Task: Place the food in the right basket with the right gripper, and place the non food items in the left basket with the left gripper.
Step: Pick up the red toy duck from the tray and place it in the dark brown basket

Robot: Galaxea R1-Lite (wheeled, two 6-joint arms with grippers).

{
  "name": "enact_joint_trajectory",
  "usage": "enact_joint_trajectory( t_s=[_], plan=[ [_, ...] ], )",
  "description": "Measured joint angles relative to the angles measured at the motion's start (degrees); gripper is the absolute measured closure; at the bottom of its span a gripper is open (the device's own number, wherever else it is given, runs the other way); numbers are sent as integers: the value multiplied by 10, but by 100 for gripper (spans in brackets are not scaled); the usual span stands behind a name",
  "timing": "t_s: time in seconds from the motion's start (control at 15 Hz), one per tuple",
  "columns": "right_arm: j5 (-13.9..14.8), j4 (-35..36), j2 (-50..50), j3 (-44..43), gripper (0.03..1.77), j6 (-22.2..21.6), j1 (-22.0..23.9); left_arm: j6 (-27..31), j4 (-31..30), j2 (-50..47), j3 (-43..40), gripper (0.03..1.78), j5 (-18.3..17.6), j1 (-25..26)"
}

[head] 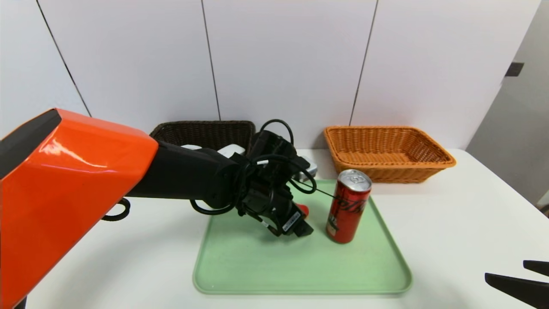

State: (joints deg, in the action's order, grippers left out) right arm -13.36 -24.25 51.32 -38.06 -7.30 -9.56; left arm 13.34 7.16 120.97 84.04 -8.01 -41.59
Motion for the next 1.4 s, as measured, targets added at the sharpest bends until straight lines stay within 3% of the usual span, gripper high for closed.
enact_joint_trajectory(
  t_s=[0.53,0.6,0.87,1.13,1.4],
  plan=[
    [1,0,1,1,10,0,0,-11,0,13,2,12,-1,4],
    [1,0,1,1,10,0,0,-12,0,14,2,20,-1,4],
    [0,0,1,0,10,0,0,-13,-1,16,2,79,0,5],
    [0,0,-1,0,10,0,0,-13,0,14,0,113,1,4],
    [0,0,-1,0,10,0,0,-13,4,-2,-2,115,3,5]
  ],
)
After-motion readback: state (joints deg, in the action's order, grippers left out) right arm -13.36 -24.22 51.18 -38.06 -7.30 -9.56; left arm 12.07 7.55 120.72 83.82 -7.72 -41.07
